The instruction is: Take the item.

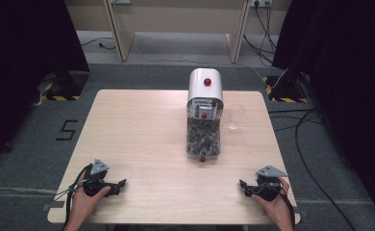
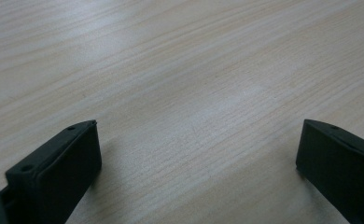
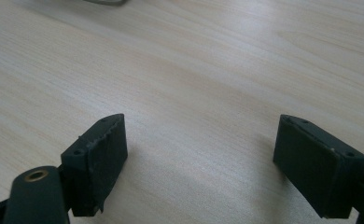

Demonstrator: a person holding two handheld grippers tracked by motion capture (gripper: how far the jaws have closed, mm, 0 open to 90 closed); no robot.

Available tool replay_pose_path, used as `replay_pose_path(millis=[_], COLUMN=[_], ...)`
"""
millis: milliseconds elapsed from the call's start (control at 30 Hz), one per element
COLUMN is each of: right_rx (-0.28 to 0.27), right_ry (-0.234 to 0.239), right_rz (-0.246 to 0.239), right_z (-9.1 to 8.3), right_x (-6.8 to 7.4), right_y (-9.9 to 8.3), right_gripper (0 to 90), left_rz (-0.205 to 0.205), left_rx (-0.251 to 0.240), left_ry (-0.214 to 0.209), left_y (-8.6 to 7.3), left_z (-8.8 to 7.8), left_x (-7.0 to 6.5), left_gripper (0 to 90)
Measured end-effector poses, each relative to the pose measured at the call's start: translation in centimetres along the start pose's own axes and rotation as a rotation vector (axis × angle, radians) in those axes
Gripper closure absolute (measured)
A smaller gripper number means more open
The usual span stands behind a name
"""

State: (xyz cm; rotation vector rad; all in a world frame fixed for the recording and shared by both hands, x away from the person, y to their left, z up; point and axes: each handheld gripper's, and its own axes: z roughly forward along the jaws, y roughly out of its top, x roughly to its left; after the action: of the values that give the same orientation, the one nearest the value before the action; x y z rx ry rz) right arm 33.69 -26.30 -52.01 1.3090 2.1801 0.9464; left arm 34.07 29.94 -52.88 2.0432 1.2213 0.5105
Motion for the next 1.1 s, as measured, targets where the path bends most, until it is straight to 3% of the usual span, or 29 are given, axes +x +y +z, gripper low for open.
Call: replay_pose_path(millis=[600, 833, 1100], right_rx=[-0.011, -0.074, -0.144], right_ry=[0.023, 0.018, 0.036], right_rz=[-0.007, -0.004, -0.041], right_z=[-0.1, -0.9, -1.5], right_x=[0.5, 0.7, 1.6], right_y=[0.1, 0.9, 2.6], right_gripper=[23.5, 26.5, 33.5], left_rz=[0.001, 0.000, 0.000], left_rx=[0.000, 0.000, 0.001], left_ry=[0.000, 0.000, -0.001], left_y=[0.0, 0.0, 0.0], left_z=[0.0, 0.0, 0.0], left_x=[0.0, 0.0, 0.0], left_gripper=[0.0, 0.0, 0.0])
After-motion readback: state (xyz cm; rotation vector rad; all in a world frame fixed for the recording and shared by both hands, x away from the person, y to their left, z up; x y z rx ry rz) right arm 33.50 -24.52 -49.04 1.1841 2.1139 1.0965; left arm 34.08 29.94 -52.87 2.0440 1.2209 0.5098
